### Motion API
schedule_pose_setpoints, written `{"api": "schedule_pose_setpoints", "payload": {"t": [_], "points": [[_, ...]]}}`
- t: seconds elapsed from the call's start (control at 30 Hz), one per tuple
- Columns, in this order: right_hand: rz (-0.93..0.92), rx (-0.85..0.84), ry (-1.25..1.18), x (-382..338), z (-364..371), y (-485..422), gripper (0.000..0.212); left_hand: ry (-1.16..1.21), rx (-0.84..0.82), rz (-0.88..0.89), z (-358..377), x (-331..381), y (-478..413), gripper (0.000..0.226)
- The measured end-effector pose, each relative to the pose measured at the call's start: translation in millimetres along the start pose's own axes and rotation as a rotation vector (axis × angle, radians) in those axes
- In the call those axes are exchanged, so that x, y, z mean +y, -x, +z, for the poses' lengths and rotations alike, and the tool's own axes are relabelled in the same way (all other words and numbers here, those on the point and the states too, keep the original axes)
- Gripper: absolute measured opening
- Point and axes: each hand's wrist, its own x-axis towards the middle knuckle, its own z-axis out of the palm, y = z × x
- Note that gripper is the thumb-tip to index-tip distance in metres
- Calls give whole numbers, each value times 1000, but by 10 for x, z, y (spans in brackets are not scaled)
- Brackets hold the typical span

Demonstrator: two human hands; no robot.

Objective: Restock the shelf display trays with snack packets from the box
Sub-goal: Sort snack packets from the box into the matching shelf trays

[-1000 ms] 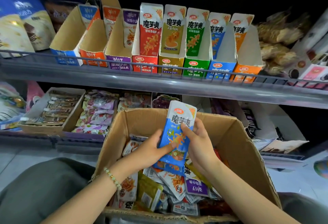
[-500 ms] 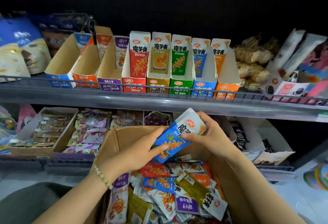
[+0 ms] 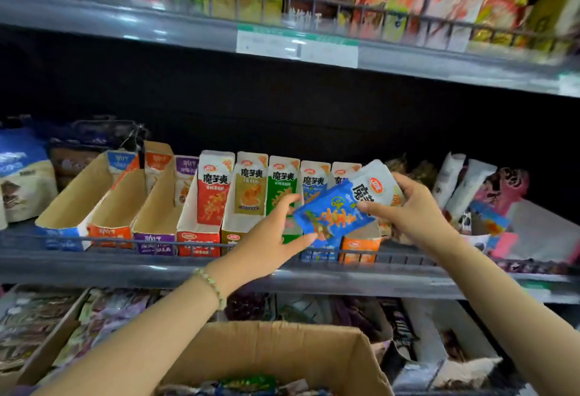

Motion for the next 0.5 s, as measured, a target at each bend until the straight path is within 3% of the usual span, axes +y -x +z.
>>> {"api": "schedule_pose_setpoints", "payload": {"t": [0.13, 0.27, 0.4, 0.5], "points": [[-9, 52, 50, 5, -140, -306, 32, -244, -29, 0, -1, -64, -224, 73], [-27, 56, 277, 35, -57, -573, 30, -391, -101, 3, 6, -82, -383, 54], [-66, -63, 526, 22, 176, -827, 32, -459, -206, -47, 22, -134, -550, 42], [-56, -187, 721, 130, 374, -953, 58, -375, -283, -80, 9, -219, -636, 38]]}}
